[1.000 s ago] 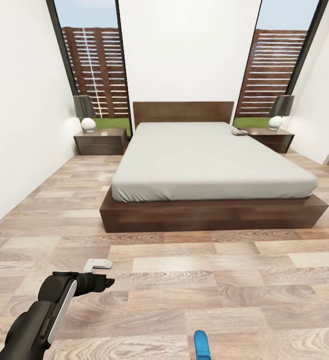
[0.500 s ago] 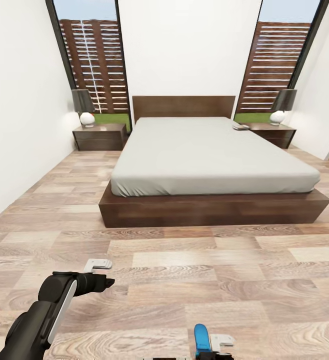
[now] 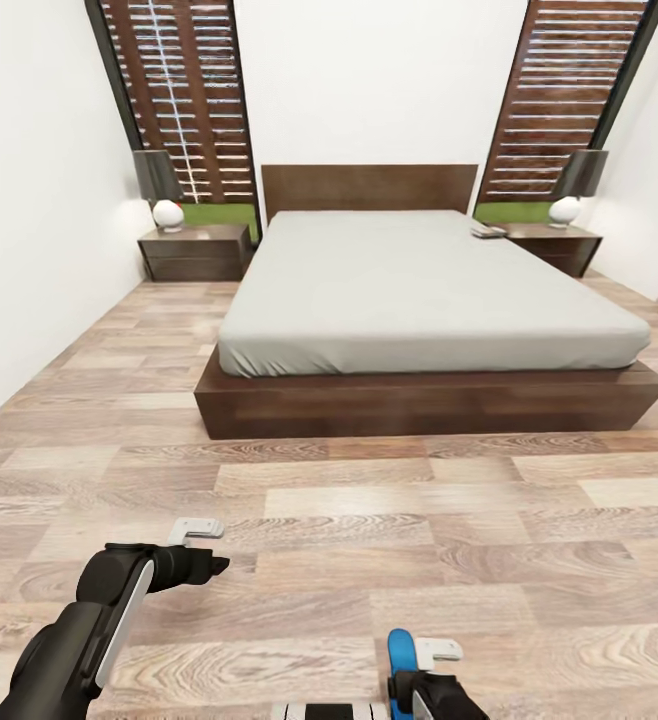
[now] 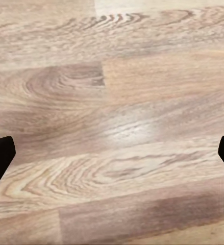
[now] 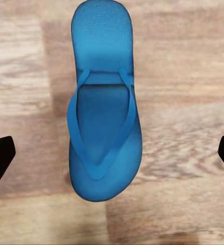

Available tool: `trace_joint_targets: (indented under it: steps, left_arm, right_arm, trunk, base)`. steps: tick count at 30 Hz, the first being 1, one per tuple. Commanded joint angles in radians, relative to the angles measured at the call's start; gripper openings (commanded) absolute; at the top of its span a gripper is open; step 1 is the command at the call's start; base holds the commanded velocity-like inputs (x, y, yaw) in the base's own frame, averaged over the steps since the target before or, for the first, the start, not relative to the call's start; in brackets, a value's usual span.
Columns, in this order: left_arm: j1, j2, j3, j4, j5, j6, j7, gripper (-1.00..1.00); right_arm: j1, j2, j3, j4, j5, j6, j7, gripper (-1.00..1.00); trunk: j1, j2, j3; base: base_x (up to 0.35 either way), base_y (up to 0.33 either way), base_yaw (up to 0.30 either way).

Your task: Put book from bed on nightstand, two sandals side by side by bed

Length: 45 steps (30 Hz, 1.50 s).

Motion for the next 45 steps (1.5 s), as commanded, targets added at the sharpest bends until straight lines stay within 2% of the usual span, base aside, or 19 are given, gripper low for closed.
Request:
trace_joint_targets:
  steps: [1,14,40,45]
  left_arm:
    - [-0.001,0.001,-0.001,-0.001,-0.001,0.004,-0.002,1.0]
    - [-0.001,0.001,-0.001,-0.003,0.002,0.005,-0.004,1.0]
    - [-0.001,0.001,-0.001,-0.003,0.002,0.005,-0.004,1.0]
    - [-0.001,0.001,-0.002,-0.006,0.001,0.005,-0.004,1.0]
  right_arm:
    - [-0.003,0.001,-0.004,-0.002,0.002,0.006,-0.002,1.0]
    - [-0.035,0.002,-0.003,-0.002,0.002,0.008,-0.003,1.0]
    - [-0.059,-0.001,-0.003,0.0,0.002,0.01,-0.006,1.0]
    - [-0.065,-0.003,-0.003,0.0,0.002,0.01,-0.007,1.0]
  trunk:
    - [0.0,-0.001,-0.005]
    - [0.006,-0.004,-0.055]
    - [0.018,-0.01,-0.156]
    - [0.018,-0.01,-0.156]
  base:
    - [0.0,0.0,0.0]
    - [0.0,0.0,0.0]
    - [0.0,0.0,0.0]
    - [0.0,0.0,0.0]
